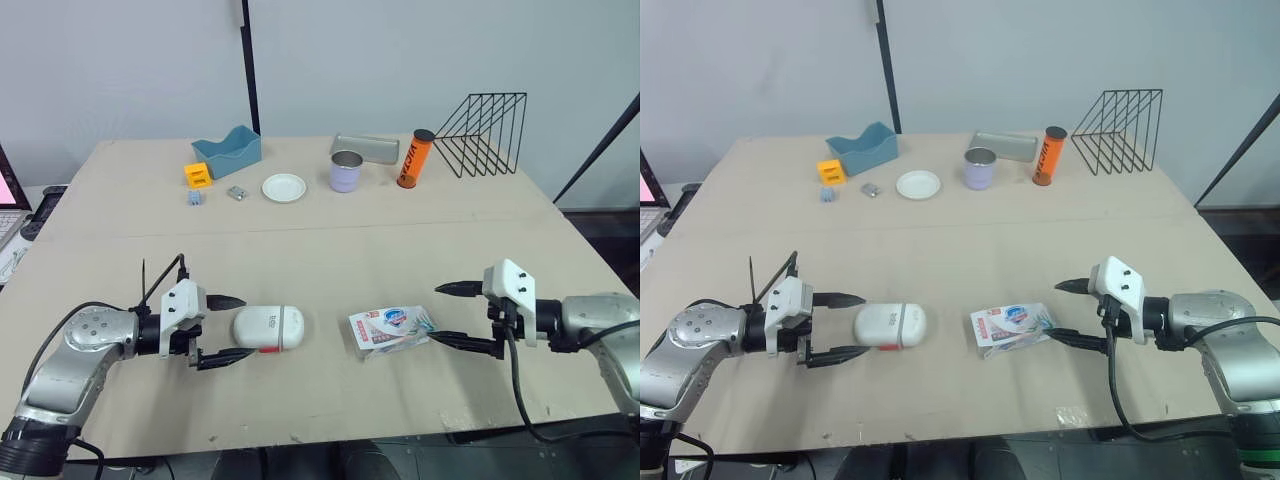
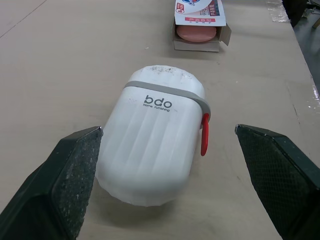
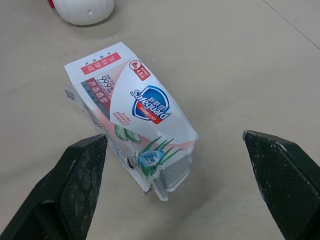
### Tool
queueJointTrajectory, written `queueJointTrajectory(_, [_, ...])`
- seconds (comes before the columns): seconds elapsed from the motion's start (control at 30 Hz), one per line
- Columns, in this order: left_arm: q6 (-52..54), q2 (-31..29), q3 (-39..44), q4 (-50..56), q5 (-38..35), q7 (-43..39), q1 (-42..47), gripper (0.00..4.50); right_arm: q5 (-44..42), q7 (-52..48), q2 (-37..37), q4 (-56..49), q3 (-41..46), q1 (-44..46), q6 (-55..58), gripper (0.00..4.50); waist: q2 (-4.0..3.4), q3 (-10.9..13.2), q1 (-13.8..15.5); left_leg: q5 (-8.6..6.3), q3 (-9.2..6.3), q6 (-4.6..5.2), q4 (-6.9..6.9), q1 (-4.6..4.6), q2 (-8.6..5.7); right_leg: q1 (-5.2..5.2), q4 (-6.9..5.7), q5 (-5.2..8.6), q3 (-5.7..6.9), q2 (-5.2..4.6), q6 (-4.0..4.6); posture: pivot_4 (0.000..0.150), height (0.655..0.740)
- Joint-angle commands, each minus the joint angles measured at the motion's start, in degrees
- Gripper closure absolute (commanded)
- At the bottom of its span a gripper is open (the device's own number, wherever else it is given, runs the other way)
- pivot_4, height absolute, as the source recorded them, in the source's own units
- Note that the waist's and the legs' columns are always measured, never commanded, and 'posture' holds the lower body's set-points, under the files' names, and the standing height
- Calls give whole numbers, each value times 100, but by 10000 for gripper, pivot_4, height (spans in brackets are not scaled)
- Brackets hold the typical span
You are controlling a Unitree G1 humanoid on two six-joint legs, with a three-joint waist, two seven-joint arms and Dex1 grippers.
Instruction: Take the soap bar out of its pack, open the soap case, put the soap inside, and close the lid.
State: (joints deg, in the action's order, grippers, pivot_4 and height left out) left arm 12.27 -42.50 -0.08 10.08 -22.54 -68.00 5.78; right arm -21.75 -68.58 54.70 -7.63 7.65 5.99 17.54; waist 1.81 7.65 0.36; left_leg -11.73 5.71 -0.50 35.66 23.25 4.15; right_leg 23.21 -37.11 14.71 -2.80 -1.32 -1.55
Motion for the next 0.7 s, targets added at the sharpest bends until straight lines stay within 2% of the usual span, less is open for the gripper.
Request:
queueJointTrajectory(0.03, [-133,-36,62,133,5,25,44,0,-52,-24,100,-175,174,34,-71,286,0,0,0,0,0,0,0,0,0,0,0,0,0,0,0,1500,7393])
queueJointTrajectory(0.27, [-447,99,157,98,74,156,-99,0,183,105,30,26,91,225,-402,286,0,0,-1,0,1,0,0,0,0,0,0,0,-1,0,0,1500,7393])
queueJointTrajectory(0.37, [-448,54,164,105,89,141,-121,0,197,-203,155,41,-39,209,-524,286,-1,-1,2,0,0,0,0,0,0,0,0,0,0,0,0,1500,7393])
queueJointTrajectory(0.7, [-594,100,131,230,152,269,-221,0,783,-862,92,910,-941,1062,-1260,286,1,-1,1,0,2,0,6,0,-1,0,-1,-3,-1,-1,-2,1500,7393])
